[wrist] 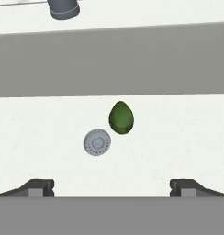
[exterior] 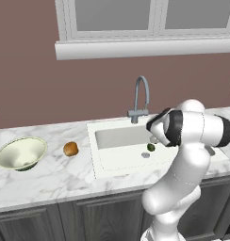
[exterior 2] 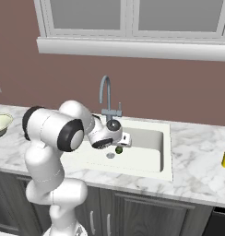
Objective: Remove the potato and avocado from the sink. Then move the bowl and cup from the counter to the sink for washing.
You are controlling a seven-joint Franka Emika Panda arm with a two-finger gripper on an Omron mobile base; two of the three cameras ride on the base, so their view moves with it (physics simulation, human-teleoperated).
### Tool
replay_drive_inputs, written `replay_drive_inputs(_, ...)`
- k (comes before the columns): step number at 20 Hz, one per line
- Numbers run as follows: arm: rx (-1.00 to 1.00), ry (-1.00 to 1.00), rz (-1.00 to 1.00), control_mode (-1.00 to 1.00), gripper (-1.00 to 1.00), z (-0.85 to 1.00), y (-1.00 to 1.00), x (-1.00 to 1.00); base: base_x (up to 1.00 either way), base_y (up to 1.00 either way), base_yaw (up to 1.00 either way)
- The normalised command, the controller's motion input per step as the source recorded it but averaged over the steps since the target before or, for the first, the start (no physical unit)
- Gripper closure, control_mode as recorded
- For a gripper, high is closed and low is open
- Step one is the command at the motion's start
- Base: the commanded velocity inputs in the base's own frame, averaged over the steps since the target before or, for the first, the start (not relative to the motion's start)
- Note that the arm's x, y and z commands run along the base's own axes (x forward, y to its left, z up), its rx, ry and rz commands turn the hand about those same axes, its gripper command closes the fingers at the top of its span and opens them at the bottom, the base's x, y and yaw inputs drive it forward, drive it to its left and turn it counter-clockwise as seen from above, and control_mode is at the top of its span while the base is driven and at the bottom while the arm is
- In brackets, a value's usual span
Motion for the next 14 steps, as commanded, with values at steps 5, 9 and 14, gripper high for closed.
replay_drive_inputs(5, 0.00, -0.03, 0.00, -1.00, -1.00, -0.19, -0.01, 0.10, 0.00, 0.00, 0.00)
replay_drive_inputs(9, 0.00, -0.04, 0.00, -1.00, -1.00, -0.16, 0.00, 0.11, 0.00, 0.00, 0.00)
replay_drive_inputs(14, 0.00, -0.03, 0.00, -1.00, -1.00, -0.17, 0.00, 0.14, 0.00, 0.00, 0.00)
